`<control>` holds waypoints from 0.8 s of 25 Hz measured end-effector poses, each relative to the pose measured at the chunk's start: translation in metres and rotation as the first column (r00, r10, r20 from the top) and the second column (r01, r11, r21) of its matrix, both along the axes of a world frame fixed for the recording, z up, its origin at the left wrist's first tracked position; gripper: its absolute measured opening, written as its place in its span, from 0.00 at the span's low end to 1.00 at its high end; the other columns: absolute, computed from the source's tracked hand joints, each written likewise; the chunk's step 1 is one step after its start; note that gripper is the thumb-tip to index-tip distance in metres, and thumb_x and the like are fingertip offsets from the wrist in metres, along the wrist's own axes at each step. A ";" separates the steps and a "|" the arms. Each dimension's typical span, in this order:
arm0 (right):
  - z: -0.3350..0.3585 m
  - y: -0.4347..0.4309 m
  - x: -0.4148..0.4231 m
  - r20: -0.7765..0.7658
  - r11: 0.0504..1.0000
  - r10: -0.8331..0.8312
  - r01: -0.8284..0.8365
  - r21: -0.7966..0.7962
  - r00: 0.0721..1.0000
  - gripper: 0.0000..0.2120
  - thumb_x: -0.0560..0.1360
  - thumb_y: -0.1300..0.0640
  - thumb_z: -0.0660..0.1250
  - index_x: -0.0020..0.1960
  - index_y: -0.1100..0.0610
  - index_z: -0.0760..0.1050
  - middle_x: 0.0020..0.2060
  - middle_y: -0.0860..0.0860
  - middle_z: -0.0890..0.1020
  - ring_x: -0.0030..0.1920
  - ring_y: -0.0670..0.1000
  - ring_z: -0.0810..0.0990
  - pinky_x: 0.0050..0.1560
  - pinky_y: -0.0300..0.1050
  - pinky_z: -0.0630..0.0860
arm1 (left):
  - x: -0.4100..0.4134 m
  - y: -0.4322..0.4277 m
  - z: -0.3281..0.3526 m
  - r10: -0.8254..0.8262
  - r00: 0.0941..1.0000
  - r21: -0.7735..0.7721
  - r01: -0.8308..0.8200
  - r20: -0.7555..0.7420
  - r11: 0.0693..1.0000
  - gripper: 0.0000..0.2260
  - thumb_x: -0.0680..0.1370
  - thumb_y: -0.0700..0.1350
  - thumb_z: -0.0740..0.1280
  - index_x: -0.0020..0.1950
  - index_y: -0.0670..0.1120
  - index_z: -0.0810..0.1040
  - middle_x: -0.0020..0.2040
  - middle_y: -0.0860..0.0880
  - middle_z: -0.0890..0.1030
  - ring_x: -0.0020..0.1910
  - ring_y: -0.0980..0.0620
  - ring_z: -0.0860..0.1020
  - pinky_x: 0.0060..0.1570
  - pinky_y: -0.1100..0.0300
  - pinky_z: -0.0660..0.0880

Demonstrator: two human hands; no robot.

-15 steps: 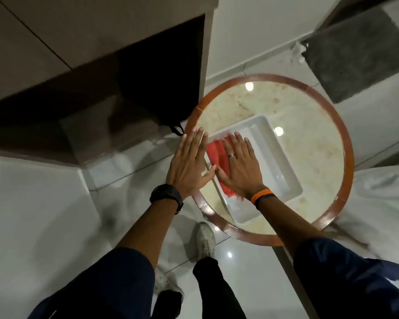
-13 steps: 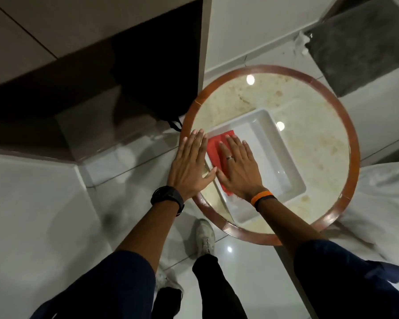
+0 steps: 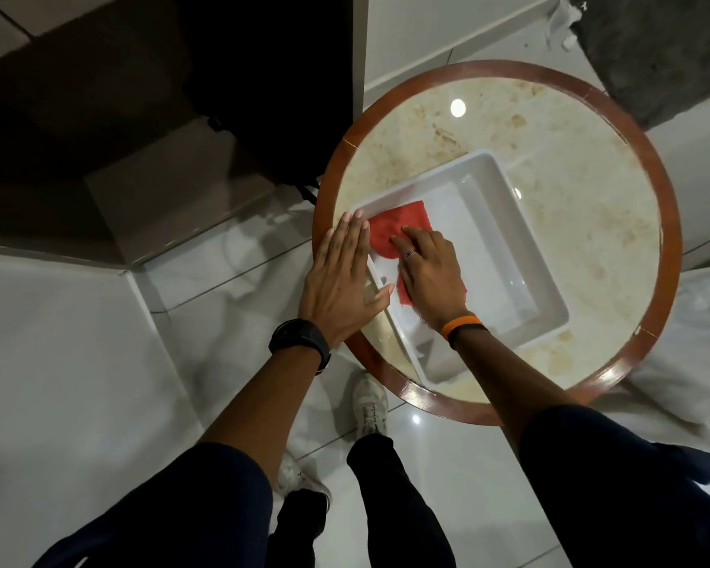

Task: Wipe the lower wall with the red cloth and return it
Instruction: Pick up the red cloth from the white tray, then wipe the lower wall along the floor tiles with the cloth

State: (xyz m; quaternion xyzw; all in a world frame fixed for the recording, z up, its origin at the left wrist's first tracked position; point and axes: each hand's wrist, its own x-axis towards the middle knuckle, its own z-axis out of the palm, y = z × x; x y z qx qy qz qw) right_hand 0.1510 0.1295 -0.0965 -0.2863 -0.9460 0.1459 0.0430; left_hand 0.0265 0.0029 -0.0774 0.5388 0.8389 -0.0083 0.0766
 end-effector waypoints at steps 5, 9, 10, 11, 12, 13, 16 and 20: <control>0.029 -0.005 -0.005 -0.071 0.994 -0.099 0.095 -0.059 0.993 0.16 0.79 0.68 0.69 0.66 0.68 0.80 0.62 0.66 0.83 0.58 0.70 0.80 0.58 0.62 0.79 | -0.003 -0.013 0.015 -0.013 1.000 -0.021 0.013 0.007 1.000 0.43 0.80 0.68 0.50 0.83 0.36 0.51 0.83 0.39 0.49 0.83 0.43 0.49 0.81 0.46 0.53; 0.073 -0.038 -0.009 -0.284 0.986 -0.164 0.150 -0.070 0.945 0.17 0.77 0.71 0.69 0.65 0.68 0.81 0.62 0.66 0.82 0.57 0.71 0.79 0.56 0.59 0.80 | -0.021 -0.056 0.037 0.024 1.000 0.017 -0.024 0.015 1.000 0.44 0.80 0.68 0.52 0.83 0.36 0.51 0.83 0.38 0.49 0.83 0.43 0.50 0.81 0.46 0.52; 0.083 -0.052 -0.014 -0.342 0.988 -0.153 0.134 -0.080 0.927 0.17 0.77 0.71 0.69 0.65 0.67 0.81 0.62 0.66 0.82 0.57 0.70 0.79 0.57 0.58 0.79 | -0.029 -0.071 0.042 0.034 0.999 0.008 -0.034 0.008 0.999 0.44 0.80 0.69 0.51 0.83 0.36 0.50 0.83 0.38 0.49 0.83 0.43 0.49 0.81 0.46 0.52; 0.091 -0.069 -0.020 -0.388 0.990 -0.137 0.108 -0.096 0.912 0.18 0.77 0.70 0.69 0.66 0.66 0.81 0.63 0.65 0.81 0.59 0.68 0.78 0.59 0.56 0.78 | -0.039 -0.089 0.045 0.044 0.999 -0.018 -0.044 -0.003 0.999 0.44 0.80 0.69 0.49 0.83 0.36 0.49 0.83 0.38 0.48 0.83 0.43 0.48 0.81 0.46 0.51; 0.096 -0.086 -0.028 -0.413 0.990 -0.123 0.081 -0.119 0.902 0.18 0.78 0.68 0.69 0.67 0.65 0.80 0.64 0.64 0.81 0.61 0.65 0.77 0.62 0.52 0.76 | -0.049 -0.108 0.045 0.056 0.998 -0.050 -0.057 -0.015 0.997 0.45 0.79 0.70 0.48 0.83 0.36 0.48 0.83 0.39 0.47 0.83 0.43 0.47 0.81 0.46 0.51; 0.097 -0.105 -0.035 -0.424 0.988 -0.111 0.053 -0.148 0.899 0.18 0.79 0.67 0.68 0.68 0.64 0.80 0.65 0.63 0.80 0.62 0.63 0.76 0.65 0.47 0.74 | -0.059 -0.128 0.045 0.070 0.997 -0.080 -0.072 -0.027 0.994 0.45 0.79 0.70 0.47 0.83 0.36 0.48 0.83 0.39 0.46 0.83 0.43 0.47 0.81 0.46 0.51; 0.066 -0.180 -0.070 -0.422 0.952 -0.098 -0.038 -0.303 0.902 0.18 0.80 0.69 0.67 0.69 0.66 0.79 0.66 0.64 0.78 0.66 0.63 0.76 0.68 0.48 0.73 | -0.088 -0.212 0.026 0.114 0.992 -0.172 -0.122 -0.056 0.978 0.44 0.80 0.69 0.49 0.83 0.37 0.49 0.83 0.39 0.48 0.83 0.43 0.48 0.81 0.45 0.51; -0.042 -0.272 -0.115 -0.202 0.788 -0.195 0.030 -0.615 0.960 0.17 0.80 0.68 0.70 0.68 0.64 0.80 0.65 0.62 0.81 0.66 0.62 0.78 0.69 0.40 0.70 | -0.125 -0.319 -0.049 0.123 0.991 -0.448 -0.137 -0.061 0.884 0.44 0.80 0.70 0.49 0.83 0.38 0.44 0.83 0.40 0.45 0.83 0.43 0.44 0.82 0.47 0.45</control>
